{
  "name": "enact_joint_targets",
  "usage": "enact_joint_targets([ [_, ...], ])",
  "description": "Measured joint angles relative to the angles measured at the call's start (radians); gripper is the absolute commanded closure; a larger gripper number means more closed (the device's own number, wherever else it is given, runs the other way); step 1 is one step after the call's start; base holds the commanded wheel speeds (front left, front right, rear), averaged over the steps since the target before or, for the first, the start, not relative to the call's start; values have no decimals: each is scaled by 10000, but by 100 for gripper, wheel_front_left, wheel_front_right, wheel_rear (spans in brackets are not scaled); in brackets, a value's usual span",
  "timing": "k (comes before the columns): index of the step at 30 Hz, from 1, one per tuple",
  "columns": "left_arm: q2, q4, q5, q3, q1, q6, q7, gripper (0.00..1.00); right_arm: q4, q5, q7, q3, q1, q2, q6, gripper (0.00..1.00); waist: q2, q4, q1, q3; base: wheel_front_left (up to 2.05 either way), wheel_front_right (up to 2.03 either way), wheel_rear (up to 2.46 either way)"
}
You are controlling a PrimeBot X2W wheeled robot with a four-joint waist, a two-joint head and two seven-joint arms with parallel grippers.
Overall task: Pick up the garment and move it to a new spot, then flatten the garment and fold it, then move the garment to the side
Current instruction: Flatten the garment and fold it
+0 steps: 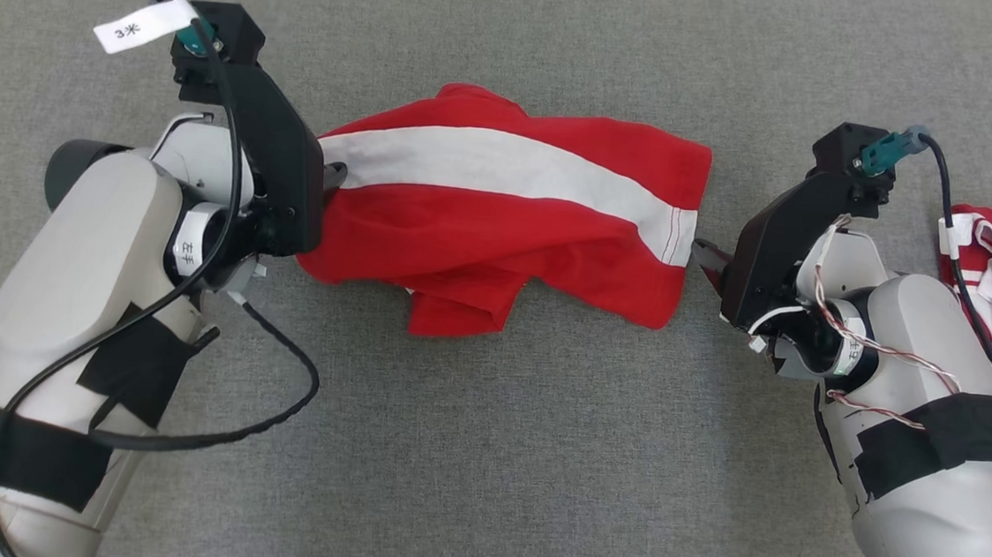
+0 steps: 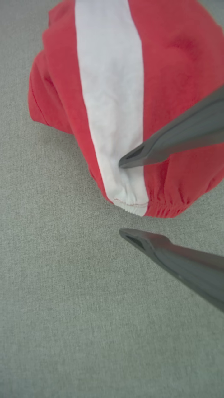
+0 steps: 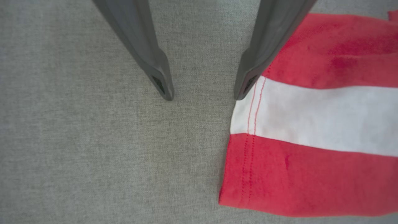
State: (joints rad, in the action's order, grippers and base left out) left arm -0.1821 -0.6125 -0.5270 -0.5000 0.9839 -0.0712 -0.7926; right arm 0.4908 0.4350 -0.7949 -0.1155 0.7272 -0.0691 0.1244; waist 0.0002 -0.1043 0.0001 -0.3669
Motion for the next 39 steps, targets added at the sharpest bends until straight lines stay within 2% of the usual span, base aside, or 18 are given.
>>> enact_joint_targets([
  [2,73,-117,0,-2,102,25,13,0,115,0,79,59,34,21,0,0,0,28,0,-29,0,0,0],
  [3,111,-169,-6,-2,106,69,15,0,199,0,98,56,54,31,0,5,0,40,-1,-40,0,0,0],
  [5,217,-265,-31,-23,105,117,25,0,299,15,117,29,110,29,4,47,0,59,0,-59,0,0,0],
  [6,255,-291,-36,-25,105,198,42,20,349,44,117,10,165,27,4,56,0,67,-1,-66,0,0,0],
  [8,324,-399,-65,-35,112,205,115,41,468,111,117,-33,231,31,4,66,0,85,-1,-78,0,0,0],
  [9,349,-472,-75,-38,112,282,115,56,523,196,119,-38,234,33,4,70,-1,94,-1,-83,0,0,0],
  [10,378,-531,-84,-38,112,290,134,63,556,278,119,-46,245,31,4,78,-1,103,-1,-88,0,0,0],
  [11,410,-577,-88,-42,112,297,155,73,577,336,119,-50,266,31,4,95,0,113,0,-92,0,0,0],
  [12,449,-619,-88,-46,115,378,169,78,614,408,119,-73,301,31,4,100,-1,125,-1,-95,0,0,0],
  [14,535,-742,-104,-52,141,420,228,91,665,635,125,-211,382,25,4,100,-1,154,-1,-100,0,0,0],
  [15,570,-796,-104,-63,155,466,274,92,702,690,163,-259,410,27,4,100,0,170,-1,-101,0,0,0],
  [16,589,-842,-104,-73,183,472,288,98,744,715,222,-303,417,29,4,100,0,186,-1,-102,0,0,0],
  [25,589,-1189,-105,-61,363,723,681,100,932,1400,717,-640,658,54,4,100,-1,302,0,-62,0,0,0],
  [29,637,-1279,-100,-6,771,805,1164,100,941,1799,1122,-773,810,54,4,100,0,338,0,35,0,0,0],
  [39,855,-1254,-31,617,1699,654,3221,100,669,1758,3417,-23,1909,54,4,100,-2,347,-1,441,0,0,0],
])
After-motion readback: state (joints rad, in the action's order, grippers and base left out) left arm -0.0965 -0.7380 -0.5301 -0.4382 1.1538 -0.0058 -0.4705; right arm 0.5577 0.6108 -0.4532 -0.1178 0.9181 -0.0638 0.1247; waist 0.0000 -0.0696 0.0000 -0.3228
